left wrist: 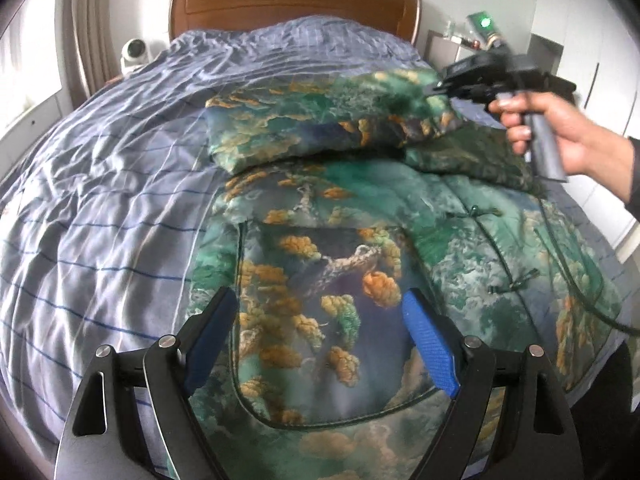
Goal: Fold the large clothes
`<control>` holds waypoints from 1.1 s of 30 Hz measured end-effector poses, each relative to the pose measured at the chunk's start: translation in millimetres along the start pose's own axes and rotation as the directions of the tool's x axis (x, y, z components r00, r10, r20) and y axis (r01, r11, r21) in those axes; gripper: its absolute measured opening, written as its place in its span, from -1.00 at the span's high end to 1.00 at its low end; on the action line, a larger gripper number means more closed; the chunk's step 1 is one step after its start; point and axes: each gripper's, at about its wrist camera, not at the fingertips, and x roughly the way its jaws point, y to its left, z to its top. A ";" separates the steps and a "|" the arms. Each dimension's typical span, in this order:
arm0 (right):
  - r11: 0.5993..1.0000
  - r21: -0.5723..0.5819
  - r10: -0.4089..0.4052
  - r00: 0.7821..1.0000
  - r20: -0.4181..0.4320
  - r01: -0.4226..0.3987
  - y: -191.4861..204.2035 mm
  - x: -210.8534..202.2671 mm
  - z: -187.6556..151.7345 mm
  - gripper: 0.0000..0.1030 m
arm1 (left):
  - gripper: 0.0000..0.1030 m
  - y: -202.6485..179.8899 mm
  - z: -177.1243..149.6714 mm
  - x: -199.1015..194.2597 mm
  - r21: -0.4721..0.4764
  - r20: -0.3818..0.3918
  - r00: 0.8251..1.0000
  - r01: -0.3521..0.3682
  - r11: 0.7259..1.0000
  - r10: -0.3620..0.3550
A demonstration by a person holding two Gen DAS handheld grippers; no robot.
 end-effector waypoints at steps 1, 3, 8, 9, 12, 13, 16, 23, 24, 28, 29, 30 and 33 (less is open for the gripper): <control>1.000 -0.006 -0.012 1.000 -0.016 0.012 -0.8 13.6 -0.4 0.78 | -0.67 1.5 -0.8 1.1 -0.002 -0.006 1.000 -0.004 1.000 0.004; 0.998 -0.025 -0.051 0.998 -0.045 0.050 -4.8 34.4 -4.8 0.78 | -0.67 4.6 -2.5 3.2 -0.006 -0.022 1.000 -0.013 1.000 0.013; 0.997 0.008 -0.079 0.994 -0.080 0.080 -18.8 56.4 -24.6 0.28 | -0.67 8.3 -2.0 5.7 -0.002 -0.049 0.999 -0.020 1.000 0.020; 0.997 0.024 -0.065 0.995 -0.074 0.067 -22.2 53.9 -27.4 0.21 | -0.67 8.7 0.1 6.1 -0.001 -0.053 0.998 -0.015 1.000 0.015; 0.997 0.007 -0.072 0.996 -0.050 0.073 -24.2 36.3 -29.1 0.20 | -0.67 12.9 17.6 8.1 -0.004 -0.051 0.999 0.009 1.000 -0.009; 0.996 -0.007 -0.085 0.996 -0.036 0.085 -22.1 30.1 -29.2 0.20 | -0.67 14.6 24.1 9.7 -0.009 -0.048 0.999 0.014 1.000 -0.015; 0.988 -0.112 -0.102 0.993 0.054 0.108 -1.4 0.9 -26.3 0.20 | -0.68 22.6 56.0 22.3 -0.033 -0.052 0.999 0.006 0.999 -0.007; 0.955 -0.293 -0.033 0.999 0.011 0.035 42.0 24.5 -43.6 0.20 | -0.69 30.4 123.2 59.8 -0.020 -0.044 0.998 -0.034 0.999 0.033; 0.957 -0.286 -0.045 0.999 -0.020 0.038 38.6 35.3 -48.5 0.20 | -0.69 31.5 133.9 68.7 -0.025 -0.050 0.998 -0.038 0.999 0.037; 0.979 -0.201 -0.028 0.999 -0.029 0.021 21.5 53.2 -64.7 0.20 | -0.69 35.8 168.2 103.3 -0.063 -0.049 0.998 -0.046 0.997 0.043; 0.982 -0.187 -0.023 0.999 -0.031 0.016 19.9 53.9 -64.5 0.20 | -0.69 36.3 174.8 113.6 -0.073 -0.046 0.998 -0.045 0.996 0.042; 0.983 -0.182 -0.020 0.999 -0.032 0.014 19.1 54.6 -64.2 0.20 | -0.69 35.8 181.1 127.4 -0.073 -0.045 0.998 -0.049 0.996 0.046; 0.984 -0.179 -0.018 0.999 -0.032 0.012 16.3 55.8 -65.6 0.20 | -0.68 33.1 182.2 168.7 -0.057 -0.089 0.992 -0.093 0.994 0.088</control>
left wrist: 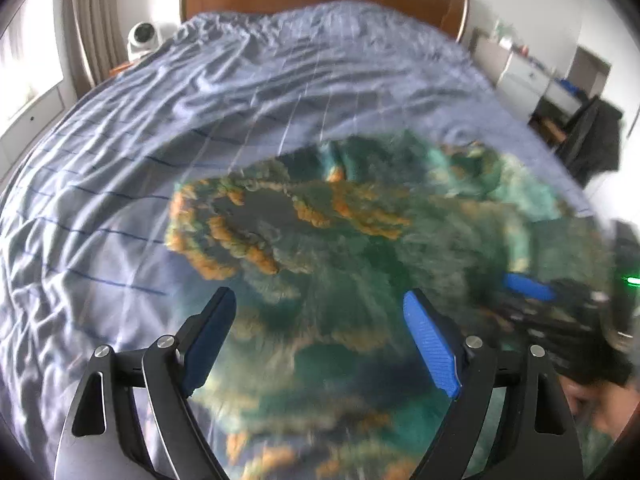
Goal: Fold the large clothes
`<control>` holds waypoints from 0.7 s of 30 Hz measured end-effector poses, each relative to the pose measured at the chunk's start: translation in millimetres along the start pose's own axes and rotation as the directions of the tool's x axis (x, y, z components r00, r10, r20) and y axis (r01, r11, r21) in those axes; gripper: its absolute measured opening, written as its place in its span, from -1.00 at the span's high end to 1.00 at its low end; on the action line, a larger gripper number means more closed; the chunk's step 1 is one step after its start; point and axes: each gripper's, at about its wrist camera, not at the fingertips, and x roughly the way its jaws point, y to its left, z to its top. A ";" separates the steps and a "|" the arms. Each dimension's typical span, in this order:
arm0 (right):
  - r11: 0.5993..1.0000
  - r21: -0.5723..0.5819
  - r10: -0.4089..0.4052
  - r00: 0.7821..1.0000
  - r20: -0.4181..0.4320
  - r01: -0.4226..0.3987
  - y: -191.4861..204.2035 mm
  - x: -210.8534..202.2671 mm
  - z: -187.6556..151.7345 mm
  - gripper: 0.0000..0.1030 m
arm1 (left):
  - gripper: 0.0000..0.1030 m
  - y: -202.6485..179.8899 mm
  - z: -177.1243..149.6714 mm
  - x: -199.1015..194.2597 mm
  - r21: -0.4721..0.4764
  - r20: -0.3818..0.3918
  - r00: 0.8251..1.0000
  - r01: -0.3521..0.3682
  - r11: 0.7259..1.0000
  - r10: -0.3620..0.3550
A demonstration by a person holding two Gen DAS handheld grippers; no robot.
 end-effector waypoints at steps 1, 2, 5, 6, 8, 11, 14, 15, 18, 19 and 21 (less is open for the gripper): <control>1.000 0.001 0.000 1.000 0.001 0.000 -1.0 2.2 -0.3 0.20 | -0.68 -0.8 -2.6 11.9 0.006 -0.017 1.000 -0.017 1.000 0.017; 1.000 0.000 -0.001 1.000 0.006 0.001 -1.4 2.4 -1.2 0.20 | -0.68 -2.0 -8.1 28.7 0.024 -0.042 0.998 -0.043 0.999 0.044; 1.000 0.004 0.003 1.000 0.014 -0.003 -0.4 5.3 -0.6 0.20 | -0.78 -5.2 -17.9 37.9 0.058 -0.008 0.998 -0.065 0.996 0.065; 1.000 0.008 0.007 1.000 0.016 -0.007 0.0 6.1 -0.6 0.20 | -0.79 -6.1 -19.9 38.8 0.064 -0.002 0.998 -0.070 0.995 0.070; 1.000 0.011 0.009 1.000 0.016 -0.009 -1.1 8.0 -1.4 0.20 | -0.80 -4.5 -22.1 41.5 0.065 -0.009 0.998 -0.064 0.996 0.065; 1.000 0.011 0.010 1.000 0.017 -0.010 -1.8 8.4 -1.1 0.20 | -0.80 -3.2 -20.0 38.5 0.064 -0.024 0.998 -0.059 0.996 0.061; 1.000 0.011 0.009 1.000 0.017 -0.010 -1.6 8.4 -0.8 0.20 | -0.70 -8.4 -7.3 19.1 0.044 -0.039 0.994 -0.098 0.994 0.099; 1.000 0.012 0.009 1.000 0.017 -0.009 -1.4 8.2 -1.1 0.20 | -0.70 -8.9 -2.5 10.7 0.021 -0.031 0.995 -0.092 0.996 0.093; 1.000 0.012 0.008 1.000 0.022 -0.009 -1.2 9.5 -1.8 0.20 | -0.78 -11.5 20.5 -8.2 -0.043 0.026 0.999 -0.022 0.999 0.023; 1.000 0.011 0.006 1.000 0.024 -0.007 -0.2 9.9 -1.9 0.20 | -0.80 -13.2 31.1 -9.4 -0.045 0.043 0.999 -0.011 0.999 0.013; 1.000 0.008 0.003 1.000 0.027 -0.003 1.1 10.3 -2.7 0.20 | -0.81 -16.7 43.4 -3.0 -0.030 0.067 0.998 -0.011 0.999 0.013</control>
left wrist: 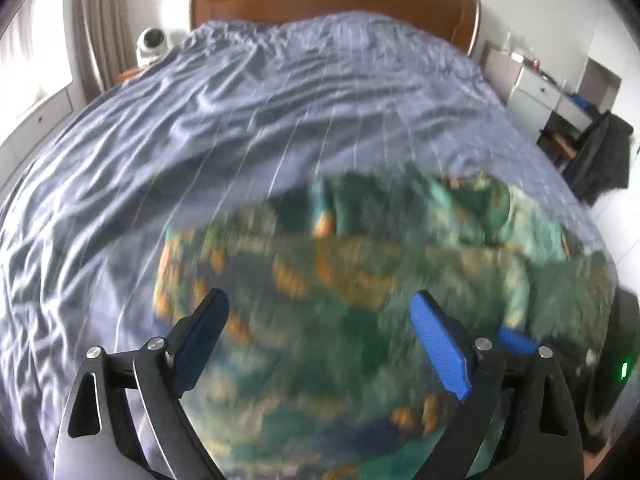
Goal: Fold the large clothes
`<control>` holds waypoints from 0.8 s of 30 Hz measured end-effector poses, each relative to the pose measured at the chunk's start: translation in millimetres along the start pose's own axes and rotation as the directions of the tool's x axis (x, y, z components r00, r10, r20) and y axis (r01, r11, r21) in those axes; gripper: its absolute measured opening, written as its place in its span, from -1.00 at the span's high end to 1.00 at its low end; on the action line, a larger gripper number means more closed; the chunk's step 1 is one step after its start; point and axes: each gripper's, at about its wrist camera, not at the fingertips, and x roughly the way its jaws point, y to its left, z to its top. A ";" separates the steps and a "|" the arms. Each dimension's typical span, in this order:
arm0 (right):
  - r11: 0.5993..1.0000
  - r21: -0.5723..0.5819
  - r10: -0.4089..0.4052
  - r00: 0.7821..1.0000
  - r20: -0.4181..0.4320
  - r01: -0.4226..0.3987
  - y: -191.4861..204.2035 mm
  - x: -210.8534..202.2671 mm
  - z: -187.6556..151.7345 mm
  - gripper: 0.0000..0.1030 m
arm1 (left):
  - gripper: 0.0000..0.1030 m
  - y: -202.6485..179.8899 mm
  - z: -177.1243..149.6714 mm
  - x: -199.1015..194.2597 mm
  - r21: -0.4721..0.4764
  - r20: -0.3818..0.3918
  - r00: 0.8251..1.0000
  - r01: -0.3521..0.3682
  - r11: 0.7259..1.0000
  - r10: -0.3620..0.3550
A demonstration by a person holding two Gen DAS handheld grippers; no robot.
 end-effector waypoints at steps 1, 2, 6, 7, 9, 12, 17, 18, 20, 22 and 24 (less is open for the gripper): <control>1.000 0.000 0.001 1.000 0.001 -0.001 -0.1 0.0 -0.8 0.20 | -0.81 0.1 3.1 5.6 0.007 0.005 1.000 -0.005 1.000 0.005; 1.000 0.001 0.002 1.000 0.002 -0.002 -0.2 0.2 -0.8 0.20 | -0.81 1.5 4.9 14.4 0.011 0.004 1.000 -0.015 1.000 0.015; 1.000 -0.002 -0.002 1.000 0.007 0.002 0.5 0.0 -1.3 0.20 | -0.80 21.5 -0.3 58.0 -0.061 -0.072 0.996 -0.059 0.996 0.055; 1.000 -0.003 -0.003 1.000 0.011 0.003 1.3 -0.3 -2.2 0.20 | -0.80 27.7 -4.4 66.6 -0.083 -0.092 0.994 -0.065 0.994 0.058; 1.000 -0.003 -0.001 1.000 0.015 0.001 0.8 -0.8 -3.4 0.20 | -0.81 36.4 -14.3 81.6 -0.101 -0.126 0.992 -0.044 0.994 0.031; 1.000 -0.002 0.001 1.000 0.018 0.000 0.7 -0.4 -4.2 0.20 | -0.90 28.8 -18.6 86.7 -0.037 -0.136 0.990 -0.047 0.998 0.041; 1.000 0.000 0.003 1.000 0.022 -0.003 0.0 0.3 -4.3 0.20 | -0.90 23.1 -22.2 59.3 -0.024 -0.115 0.993 -0.028 0.999 0.025; 1.000 0.001 0.003 1.000 0.023 -0.003 0.3 -0.2 -5.0 0.20 | -0.90 22.6 -26.9 51.5 -0.027 -0.107 0.994 -0.006 1.000 0.003; 1.000 0.000 0.002 1.000 0.024 -0.002 0.7 0.1 -4.9 0.20 | -0.91 19.7 -39.3 37.9 -0.016 -0.104 0.994 0.026 1.000 -0.028; 1.000 0.000 0.002 1.000 0.024 -0.002 0.0 -0.1 -5.4 0.20 | -0.92 15.0 -52.5 36.7 0.025 -0.121 0.993 0.012 1.000 -0.009; 1.000 -0.003 -0.001 1.000 0.024 0.001 0.9 0.0 -5.5 0.20 | -0.92 6.9 -61.3 36.4 0.097 -0.110 0.993 -0.021 0.995 0.032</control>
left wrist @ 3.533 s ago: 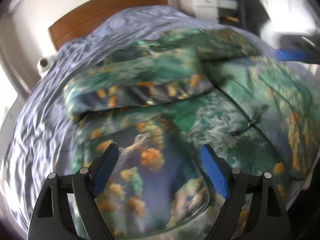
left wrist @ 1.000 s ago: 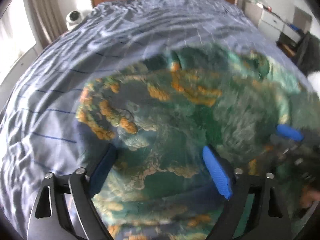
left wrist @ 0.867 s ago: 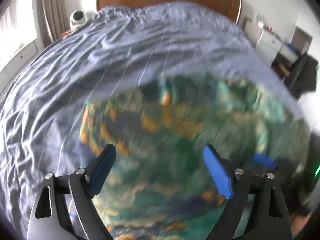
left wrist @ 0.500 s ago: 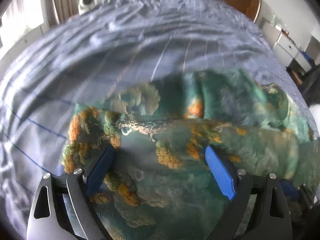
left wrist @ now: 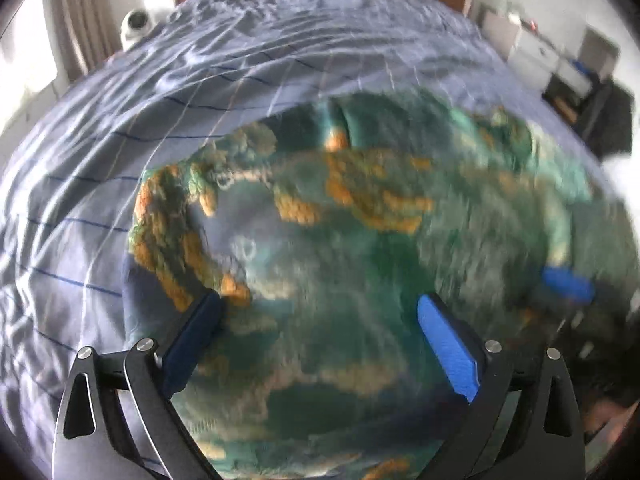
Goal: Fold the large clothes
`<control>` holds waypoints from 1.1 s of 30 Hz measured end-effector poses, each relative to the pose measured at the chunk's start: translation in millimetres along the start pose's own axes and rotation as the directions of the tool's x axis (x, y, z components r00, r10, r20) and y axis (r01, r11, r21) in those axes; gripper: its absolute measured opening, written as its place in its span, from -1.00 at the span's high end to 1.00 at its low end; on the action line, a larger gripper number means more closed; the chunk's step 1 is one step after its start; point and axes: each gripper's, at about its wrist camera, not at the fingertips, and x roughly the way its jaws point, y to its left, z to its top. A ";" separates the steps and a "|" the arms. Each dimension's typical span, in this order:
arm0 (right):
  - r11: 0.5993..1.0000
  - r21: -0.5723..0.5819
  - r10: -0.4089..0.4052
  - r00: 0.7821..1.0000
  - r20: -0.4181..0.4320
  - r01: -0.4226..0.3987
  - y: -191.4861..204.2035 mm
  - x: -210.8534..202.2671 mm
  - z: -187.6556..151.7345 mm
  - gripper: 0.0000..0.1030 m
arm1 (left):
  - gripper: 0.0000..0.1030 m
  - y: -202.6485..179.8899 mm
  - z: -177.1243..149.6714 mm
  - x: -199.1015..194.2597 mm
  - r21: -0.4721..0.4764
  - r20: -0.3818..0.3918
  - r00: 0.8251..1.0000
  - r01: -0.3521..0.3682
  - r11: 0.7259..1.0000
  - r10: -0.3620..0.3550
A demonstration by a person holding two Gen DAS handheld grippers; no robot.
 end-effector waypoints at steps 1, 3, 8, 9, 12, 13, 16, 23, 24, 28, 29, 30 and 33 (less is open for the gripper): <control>1.000 -0.002 -0.003 1.000 0.000 0.003 0.5 0.0 0.1 0.20 | -0.92 -2.1 -0.8 -1.8 0.016 0.005 1.000 -0.009 1.000 0.009; 1.000 -0.008 -0.011 1.000 -0.002 0.011 2.2 0.1 0.2 0.20 | -0.92 -4.2 -4.5 -11.5 0.024 0.005 1.000 -0.007 1.000 0.007; 1.000 -0.011 -0.016 1.000 0.001 0.016 3.0 -0.5 -0.2 0.20 | -0.92 2.3 -27.8 -53.8 -0.021 0.028 0.998 0.057 0.998 -0.056; 1.000 -0.010 -0.015 1.000 0.002 0.015 3.4 -0.3 -0.3 0.20 | -0.92 4.5 -34.8 -60.4 -0.033 0.036 0.997 0.063 0.997 -0.062; 1.000 0.003 0.005 1.000 0.007 -0.005 1.3 -1.9 1.8 0.20 | -0.92 5.8 -62.9 -90.9 -0.035 0.075 0.995 0.062 0.997 -0.059; 1.000 0.002 0.006 1.000 0.006 -0.006 0.9 -3.4 2.4 0.20 | -0.92 5.0 -74.3 -104.8 -0.021 0.097 0.994 0.052 0.998 -0.050; 1.000 -0.013 -0.011 1.000 -0.016 0.011 5.6 -14.7 9.2 0.15 | -0.92 3.1 -96.0 -134.0 0.014 0.150 0.988 0.031 0.999 -0.033; 1.000 -0.004 -0.011 0.999 0.035 0.012 17.6 -86.7 2.0 -0.43 | -0.93 5.7 -127.0 -160.3 -0.011 0.148 0.987 0.057 0.998 -0.055; 1.000 -0.012 -0.020 0.999 0.049 0.021 21.2 -102.2 -5.2 -0.44 | -0.93 5.0 -129.7 -162.0 -0.014 0.148 0.988 0.057 0.998 -0.054; 0.999 -0.009 -0.038 0.997 0.067 0.039 23.6 -142.3 -33.0 -0.49 | -0.93 0.5 -144.7 -173.6 -0.012 0.144 0.987 0.067 0.998 -0.064; 0.998 -0.011 -0.056 0.996 0.069 0.057 23.7 -154.5 -45.0 -0.49 | -0.93 -1.0 -147.9 -176.6 -0.010 0.143 0.987 0.072 0.997 -0.070; 0.998 -0.012 -0.068 0.995 0.069 0.069 22.5 -159.5 -50.2 -0.49 | -0.93 -2.8 -150.9 -179.2 -0.006 0.141 0.987 0.075 0.997 -0.074; 0.991 -0.008 -0.130 0.989 0.068 0.131 18.6 -181.8 -76.8 -0.49 | -0.93 -10.4 -157.0 -185.7 0.014 0.139 0.987 0.081 0.997 -0.082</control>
